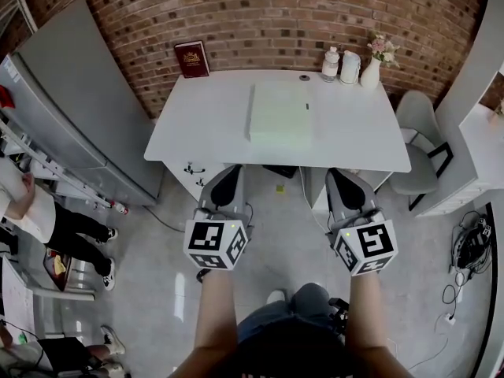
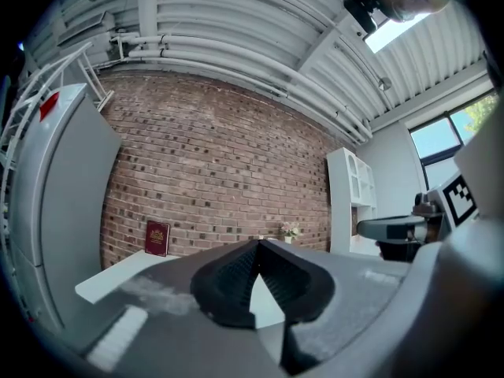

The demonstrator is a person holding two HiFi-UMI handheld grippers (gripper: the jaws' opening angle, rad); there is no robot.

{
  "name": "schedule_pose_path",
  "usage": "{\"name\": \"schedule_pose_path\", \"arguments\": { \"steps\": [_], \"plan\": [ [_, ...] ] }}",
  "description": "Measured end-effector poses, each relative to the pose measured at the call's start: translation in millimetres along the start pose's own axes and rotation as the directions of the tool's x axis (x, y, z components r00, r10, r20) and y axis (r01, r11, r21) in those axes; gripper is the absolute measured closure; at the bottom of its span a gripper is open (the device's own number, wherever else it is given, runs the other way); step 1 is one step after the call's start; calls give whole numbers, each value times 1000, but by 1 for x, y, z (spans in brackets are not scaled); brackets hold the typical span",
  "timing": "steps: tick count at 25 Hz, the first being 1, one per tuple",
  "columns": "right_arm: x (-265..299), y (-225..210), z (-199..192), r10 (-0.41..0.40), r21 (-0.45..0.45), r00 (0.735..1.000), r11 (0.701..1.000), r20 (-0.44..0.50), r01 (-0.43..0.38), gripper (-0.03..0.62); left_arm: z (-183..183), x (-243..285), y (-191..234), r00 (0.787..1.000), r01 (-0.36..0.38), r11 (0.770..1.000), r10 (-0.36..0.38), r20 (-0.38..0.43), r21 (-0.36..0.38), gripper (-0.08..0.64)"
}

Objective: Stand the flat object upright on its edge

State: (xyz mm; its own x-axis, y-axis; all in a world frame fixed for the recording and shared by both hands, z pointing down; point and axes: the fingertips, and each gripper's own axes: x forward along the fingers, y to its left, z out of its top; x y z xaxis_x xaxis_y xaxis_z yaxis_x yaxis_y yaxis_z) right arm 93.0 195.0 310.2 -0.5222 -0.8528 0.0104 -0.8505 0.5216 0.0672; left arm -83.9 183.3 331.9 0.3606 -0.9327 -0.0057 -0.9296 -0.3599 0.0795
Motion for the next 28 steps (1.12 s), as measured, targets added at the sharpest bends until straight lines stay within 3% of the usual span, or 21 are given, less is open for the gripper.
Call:
{"name": "schedule_pose_path", "arguments": {
  "steps": [14,24,28],
  "plan": [
    [81,-39,-12,-24,42,1000,999,4,24,591,-5,59,53,999,-35,999,35,-8,11,561],
    [189,-93,-23,-10,53,1000,999,-18,11,591,-12,171,101,999,-15,1000,16,-48,13,561],
    [235,-124,-32,-19,62,998,998,-53,22,591,-20,225,119,996,6,1000,-8,-89,-27,561]
  ]
}}
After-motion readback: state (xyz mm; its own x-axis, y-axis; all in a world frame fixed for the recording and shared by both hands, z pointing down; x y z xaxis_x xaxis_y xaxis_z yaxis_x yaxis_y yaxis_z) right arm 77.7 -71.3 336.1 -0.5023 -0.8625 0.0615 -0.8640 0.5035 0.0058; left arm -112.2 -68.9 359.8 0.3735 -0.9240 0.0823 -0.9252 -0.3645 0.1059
